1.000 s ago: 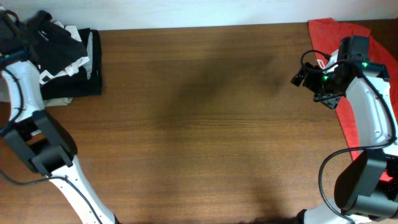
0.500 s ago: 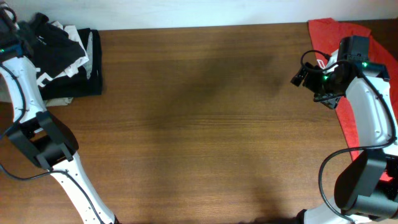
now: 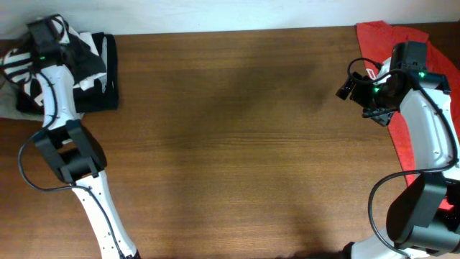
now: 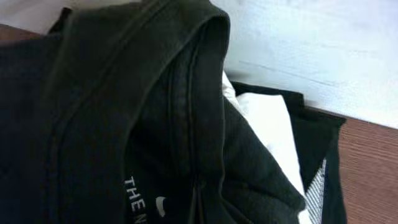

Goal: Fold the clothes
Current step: 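Place the folded shirt onto the clothes stack at top left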

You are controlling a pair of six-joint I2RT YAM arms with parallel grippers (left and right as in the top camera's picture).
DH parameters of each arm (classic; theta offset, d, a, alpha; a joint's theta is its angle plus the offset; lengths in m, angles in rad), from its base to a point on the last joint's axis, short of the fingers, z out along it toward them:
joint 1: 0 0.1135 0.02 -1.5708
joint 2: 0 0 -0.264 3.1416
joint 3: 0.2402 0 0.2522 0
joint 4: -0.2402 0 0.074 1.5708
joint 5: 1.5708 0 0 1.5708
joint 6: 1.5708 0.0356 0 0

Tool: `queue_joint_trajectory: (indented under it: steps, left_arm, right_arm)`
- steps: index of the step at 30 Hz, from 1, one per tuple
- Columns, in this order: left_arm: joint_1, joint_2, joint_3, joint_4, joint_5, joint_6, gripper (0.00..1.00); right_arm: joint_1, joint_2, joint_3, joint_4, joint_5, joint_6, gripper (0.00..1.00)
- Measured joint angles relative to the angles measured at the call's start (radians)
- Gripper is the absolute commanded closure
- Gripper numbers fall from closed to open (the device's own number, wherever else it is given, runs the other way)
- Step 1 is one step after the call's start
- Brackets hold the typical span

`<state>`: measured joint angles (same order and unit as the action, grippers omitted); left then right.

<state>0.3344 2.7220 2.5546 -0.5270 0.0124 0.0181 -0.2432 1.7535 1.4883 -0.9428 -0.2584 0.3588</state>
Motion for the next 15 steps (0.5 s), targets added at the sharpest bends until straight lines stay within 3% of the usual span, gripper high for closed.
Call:
queue_joint_trajectory:
  steps: [8,11,13,14,15]
  left_arm:
    - [0.000,-0.036,0.041,-0.151,0.011,-0.002,0.92]
    - [0.000,-0.132,0.041,-0.229,0.052,-0.005,0.77]
    - [0.000,-0.221,0.041,-0.291,0.127,-0.011,0.76]
    - [0.000,-0.268,0.041,-0.325,0.177,-0.011,0.69]
    - [0.000,-0.348,0.041,-0.377,0.272,-0.011,0.54]
  right_arm:
    - [0.000,0.000,0.000,0.000,0.000,0.000,0.01]
    - [0.000,0.000,0.000,0.000,0.000,0.000,0.01]
    - [0.000,0.000,0.000,0.000,0.000,0.000,0.01]
    - [0.000,0.000,0.000,0.001,0.000,0.000,0.01]
    - [0.000,0.000,0.000,0.004,0.000,0.000,0.01]
